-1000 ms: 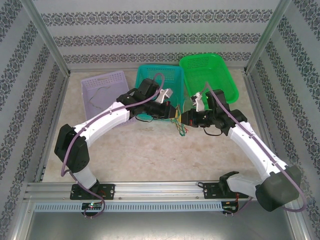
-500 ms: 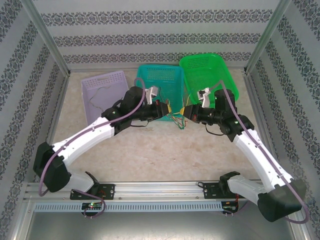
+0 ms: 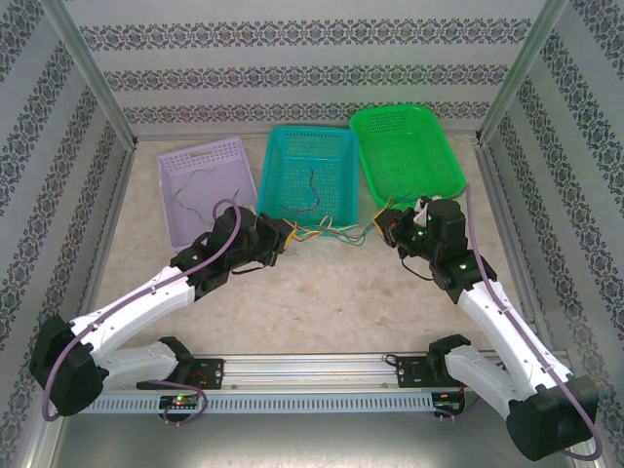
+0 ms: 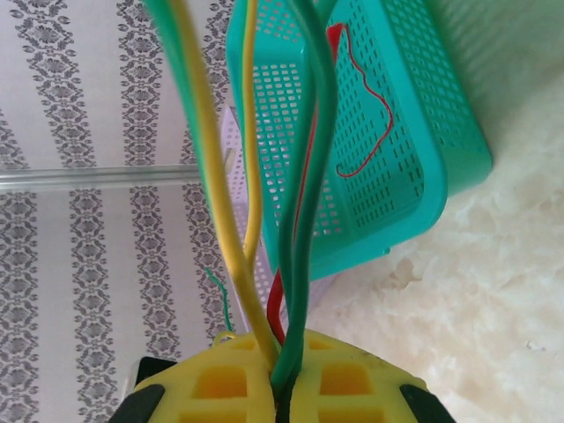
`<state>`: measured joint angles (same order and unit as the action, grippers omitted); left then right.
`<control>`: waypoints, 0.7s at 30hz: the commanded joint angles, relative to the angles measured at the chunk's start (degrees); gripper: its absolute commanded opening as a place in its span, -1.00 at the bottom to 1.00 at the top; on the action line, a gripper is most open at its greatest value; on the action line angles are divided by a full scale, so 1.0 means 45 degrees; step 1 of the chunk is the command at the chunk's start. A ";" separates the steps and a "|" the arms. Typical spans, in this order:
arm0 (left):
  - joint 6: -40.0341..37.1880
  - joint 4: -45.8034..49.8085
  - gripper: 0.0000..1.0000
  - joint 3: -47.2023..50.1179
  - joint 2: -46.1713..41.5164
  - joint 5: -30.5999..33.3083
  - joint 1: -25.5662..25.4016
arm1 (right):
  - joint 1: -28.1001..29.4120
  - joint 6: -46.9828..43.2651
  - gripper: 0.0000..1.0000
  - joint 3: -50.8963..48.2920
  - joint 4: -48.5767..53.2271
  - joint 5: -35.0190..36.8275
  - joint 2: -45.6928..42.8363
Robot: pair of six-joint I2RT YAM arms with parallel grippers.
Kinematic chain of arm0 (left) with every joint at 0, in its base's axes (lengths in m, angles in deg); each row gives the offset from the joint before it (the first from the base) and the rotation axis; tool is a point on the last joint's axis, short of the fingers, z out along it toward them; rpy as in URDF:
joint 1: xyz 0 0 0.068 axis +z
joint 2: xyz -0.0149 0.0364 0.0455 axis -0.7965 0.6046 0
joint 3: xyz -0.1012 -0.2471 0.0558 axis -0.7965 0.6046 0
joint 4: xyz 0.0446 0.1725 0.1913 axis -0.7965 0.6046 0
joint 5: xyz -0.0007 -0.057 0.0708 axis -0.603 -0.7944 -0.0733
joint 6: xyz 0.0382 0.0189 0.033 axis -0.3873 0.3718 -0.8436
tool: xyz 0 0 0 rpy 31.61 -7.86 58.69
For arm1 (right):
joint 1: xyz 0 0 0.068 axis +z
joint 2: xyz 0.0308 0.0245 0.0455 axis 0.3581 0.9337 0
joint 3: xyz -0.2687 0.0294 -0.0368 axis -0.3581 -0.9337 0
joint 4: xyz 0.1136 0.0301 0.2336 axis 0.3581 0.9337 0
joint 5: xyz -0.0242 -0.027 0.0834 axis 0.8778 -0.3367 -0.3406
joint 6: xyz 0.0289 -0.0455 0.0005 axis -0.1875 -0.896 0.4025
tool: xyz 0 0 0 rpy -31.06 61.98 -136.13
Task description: Untangle the cables
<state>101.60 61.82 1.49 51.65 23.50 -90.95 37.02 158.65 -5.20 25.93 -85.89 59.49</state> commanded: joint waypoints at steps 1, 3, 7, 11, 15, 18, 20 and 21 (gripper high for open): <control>0.1749 0.2106 -1.00 0.0254 -0.0716 0.2809 0.0724 | -0.0540 0.0427 -1.00 0.0516 0.0748 0.3682 -0.0210; 0.1646 0.2346 -1.00 0.0024 -0.0547 0.2528 0.0724 | -0.0443 -0.0171 -1.00 0.0735 0.1044 0.3488 -0.0081; 0.1663 0.2247 -1.00 -0.0135 -0.0119 0.1886 0.0724 | -0.0379 -0.1476 -1.00 0.1118 0.1710 0.2400 0.0282; 0.1472 0.3050 -1.00 -0.0487 0.0325 0.1272 0.0599 | -0.0326 -0.2682 -1.00 0.1343 0.4076 0.2065 0.0374; 0.1712 0.2590 -1.00 0.0209 0.0566 0.0939 0.0347 | -0.0401 -0.2630 -0.84 0.0200 0.3964 0.0971 0.0618; 0.1902 0.1775 -1.00 0.0557 0.0872 0.0776 0.0199 | -0.0151 -0.2694 -0.29 0.0072 0.4159 0.0930 0.0802; 0.1754 0.1303 -1.00 0.0486 0.1196 0.0628 0.0140 | 0.0075 -0.2924 -0.13 0.0246 0.4588 0.1453 0.0606; 0.1651 0.1128 -1.00 0.0362 0.1395 0.0486 0.0114 | 0.0102 -0.3016 -0.11 0.0349 0.4853 0.1698 0.0465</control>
<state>106.43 65.91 3.45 56.68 24.22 -90.58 36.89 147.63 -4.33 43.57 -82.96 63.01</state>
